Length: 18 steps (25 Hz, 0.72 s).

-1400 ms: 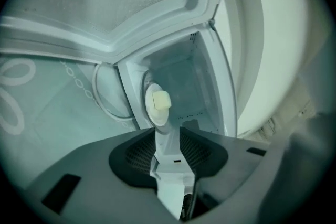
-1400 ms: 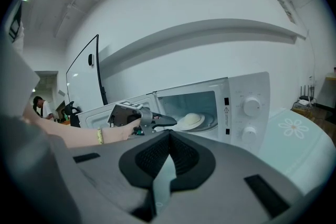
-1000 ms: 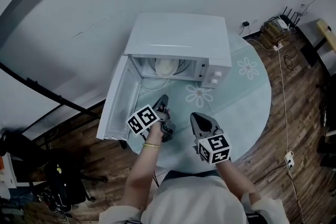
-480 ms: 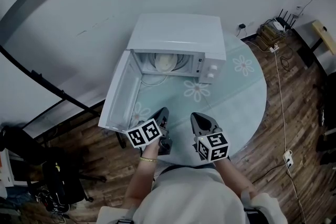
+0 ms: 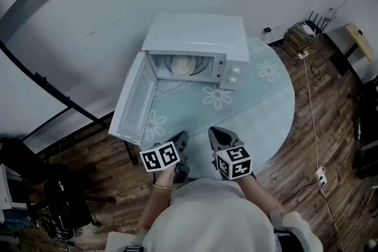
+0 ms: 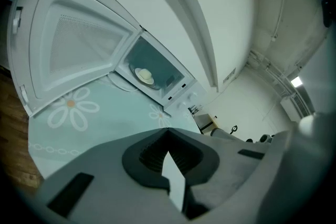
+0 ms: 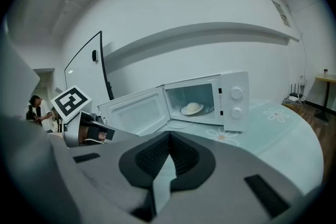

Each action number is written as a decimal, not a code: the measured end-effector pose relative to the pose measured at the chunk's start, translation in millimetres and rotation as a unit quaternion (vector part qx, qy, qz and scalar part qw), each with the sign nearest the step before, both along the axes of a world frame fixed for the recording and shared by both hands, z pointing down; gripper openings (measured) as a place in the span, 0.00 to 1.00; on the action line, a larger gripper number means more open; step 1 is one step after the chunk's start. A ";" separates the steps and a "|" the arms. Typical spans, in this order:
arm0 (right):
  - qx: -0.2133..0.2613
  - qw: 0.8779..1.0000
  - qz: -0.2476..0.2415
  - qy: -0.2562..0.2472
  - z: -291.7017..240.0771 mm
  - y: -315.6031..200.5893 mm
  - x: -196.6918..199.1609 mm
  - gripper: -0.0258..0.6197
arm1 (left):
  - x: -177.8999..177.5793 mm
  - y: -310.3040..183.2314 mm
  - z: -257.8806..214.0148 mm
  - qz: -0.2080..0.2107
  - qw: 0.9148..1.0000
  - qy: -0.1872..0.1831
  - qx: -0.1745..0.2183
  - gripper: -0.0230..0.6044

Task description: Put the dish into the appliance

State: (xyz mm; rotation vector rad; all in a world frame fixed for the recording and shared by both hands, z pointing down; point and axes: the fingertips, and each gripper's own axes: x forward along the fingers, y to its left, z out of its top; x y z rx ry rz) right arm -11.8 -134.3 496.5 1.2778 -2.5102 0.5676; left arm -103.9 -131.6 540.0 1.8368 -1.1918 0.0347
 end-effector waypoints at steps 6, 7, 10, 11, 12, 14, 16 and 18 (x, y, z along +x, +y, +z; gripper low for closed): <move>0.001 1.000 -0.005 0.000 -2.5 6.9 -4.4 0.05 | 5.9 8.0 -2.0 0.015 1.000 0.003 0.000 0.06; 0.003 1.000 -0.005 0.002 -3.2 7.2 -4.5 0.05 | 6.4 7.6 -3.4 0.016 1.000 0.005 0.001 0.06; 0.004 1.000 -0.004 0.006 -3.9 8.1 -3.7 0.05 | 7.8 5.9 -7.2 0.017 1.000 0.008 0.004 0.06; 0.003 1.000 -0.004 0.006 -4.0 8.5 -3.3 0.05 | 8.4 5.7 -8.1 0.018 1.000 0.008 0.005 0.06; 0.003 1.000 -0.003 0.007 -4.3 8.9 -2.9 0.05 | 9.0 5.9 -8.9 0.019 1.000 0.008 0.006 0.06; 0.004 1.000 -0.002 0.006 -5.0 9.1 -2.3 0.05 | 10.2 6.4 -9.8 0.020 1.000 0.008 0.006 0.06; 0.005 1.000 -0.002 0.007 -5.0 8.8 -1.8 0.05 | 11.7 7.0 -9.3 0.022 1.000 0.009 0.005 0.06; 0.004 1.000 -0.003 0.008 -4.6 9.4 -1.2 0.05 | 13.5 8.5 -7.5 0.024 1.000 0.010 0.003 0.06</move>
